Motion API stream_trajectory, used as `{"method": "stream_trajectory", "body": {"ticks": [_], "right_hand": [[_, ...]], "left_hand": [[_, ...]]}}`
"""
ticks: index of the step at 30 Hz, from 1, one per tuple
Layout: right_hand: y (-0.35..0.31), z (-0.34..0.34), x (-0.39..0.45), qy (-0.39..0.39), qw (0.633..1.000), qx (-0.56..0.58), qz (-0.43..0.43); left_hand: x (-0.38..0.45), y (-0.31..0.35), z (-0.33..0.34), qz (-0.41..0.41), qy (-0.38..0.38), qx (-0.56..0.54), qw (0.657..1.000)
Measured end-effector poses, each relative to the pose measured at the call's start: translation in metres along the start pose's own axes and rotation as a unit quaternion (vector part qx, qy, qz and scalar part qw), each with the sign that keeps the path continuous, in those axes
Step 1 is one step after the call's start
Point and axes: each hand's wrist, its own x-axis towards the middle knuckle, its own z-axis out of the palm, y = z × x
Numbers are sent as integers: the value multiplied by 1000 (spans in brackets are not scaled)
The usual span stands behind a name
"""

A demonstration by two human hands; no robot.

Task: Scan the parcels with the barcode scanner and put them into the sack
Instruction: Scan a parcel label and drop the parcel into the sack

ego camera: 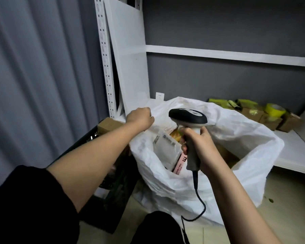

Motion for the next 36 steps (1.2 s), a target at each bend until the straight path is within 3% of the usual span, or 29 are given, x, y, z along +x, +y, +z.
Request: {"method": "stream_trajectory", "body": {"ticks": [4, 6, 11, 17, 24, 28, 33, 36], "right_hand": [[17, 53, 6, -75, 997, -20, 30], [35, 85, 13, -122, 991, -30, 53], [108, 161, 34, -210, 970, -81, 94], [206, 215, 87, -222, 950, -143, 165], [285, 241, 160, -201, 946, -153, 203], [307, 239, 185, -190, 948, -147, 208], [323, 234, 198, -182, 950, -140, 210], [323, 231, 202, -173, 951, -134, 216]], "left_hand": [[-19, -86, -22, -68, 103, -63, 990], [-31, -138, -22, -118, 103, -81, 984], [-61, -251, 25, -170, -59, -34, 983], [-52, -325, 124, -124, -276, 29, 953], [-1, -367, 256, 21, -448, 230, 864], [18, -368, 323, 68, -497, 225, 835], [25, -392, 404, -53, -574, 158, 802], [24, -386, 415, -141, -595, 85, 786]]}}
